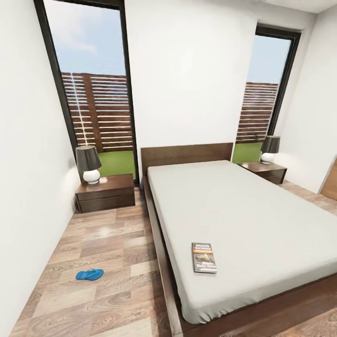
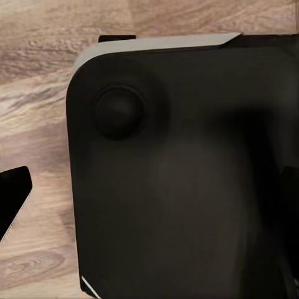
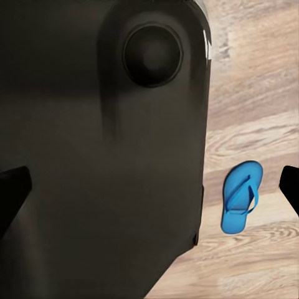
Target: In the bedroom, move the book from the bed onto either nightstand, and place the two sandals side by side next to the bed.
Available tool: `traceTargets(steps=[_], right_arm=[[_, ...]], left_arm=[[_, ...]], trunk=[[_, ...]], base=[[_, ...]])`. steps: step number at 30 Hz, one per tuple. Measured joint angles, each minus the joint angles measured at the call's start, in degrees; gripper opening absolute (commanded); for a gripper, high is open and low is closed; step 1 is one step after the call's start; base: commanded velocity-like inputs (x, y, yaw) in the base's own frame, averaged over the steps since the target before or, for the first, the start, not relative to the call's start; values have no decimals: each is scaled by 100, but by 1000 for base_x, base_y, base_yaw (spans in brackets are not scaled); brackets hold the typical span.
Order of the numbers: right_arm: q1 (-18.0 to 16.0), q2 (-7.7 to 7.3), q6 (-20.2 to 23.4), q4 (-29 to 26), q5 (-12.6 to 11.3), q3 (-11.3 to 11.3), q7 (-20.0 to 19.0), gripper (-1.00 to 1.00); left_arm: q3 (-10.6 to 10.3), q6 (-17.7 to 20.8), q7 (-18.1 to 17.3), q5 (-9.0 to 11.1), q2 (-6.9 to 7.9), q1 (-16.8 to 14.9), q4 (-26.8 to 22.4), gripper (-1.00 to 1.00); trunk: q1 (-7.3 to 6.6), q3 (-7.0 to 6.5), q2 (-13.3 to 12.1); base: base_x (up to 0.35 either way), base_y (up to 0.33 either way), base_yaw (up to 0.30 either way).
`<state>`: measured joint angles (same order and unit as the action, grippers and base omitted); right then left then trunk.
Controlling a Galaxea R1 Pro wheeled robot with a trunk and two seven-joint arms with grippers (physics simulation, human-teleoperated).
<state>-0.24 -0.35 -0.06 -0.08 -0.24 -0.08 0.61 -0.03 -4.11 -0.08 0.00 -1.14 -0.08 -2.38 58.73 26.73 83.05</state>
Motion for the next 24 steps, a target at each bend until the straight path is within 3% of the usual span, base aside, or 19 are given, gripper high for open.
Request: traceTargets(steps=[24], right_arm=[[0, -1, -2, 0, 2, 0, 2, 100]], left_arm=[[-5, -3, 0, 0, -9, 0, 0, 100]], trunk=[[-2, -120, 0]], base=[[23, 0, -229]])
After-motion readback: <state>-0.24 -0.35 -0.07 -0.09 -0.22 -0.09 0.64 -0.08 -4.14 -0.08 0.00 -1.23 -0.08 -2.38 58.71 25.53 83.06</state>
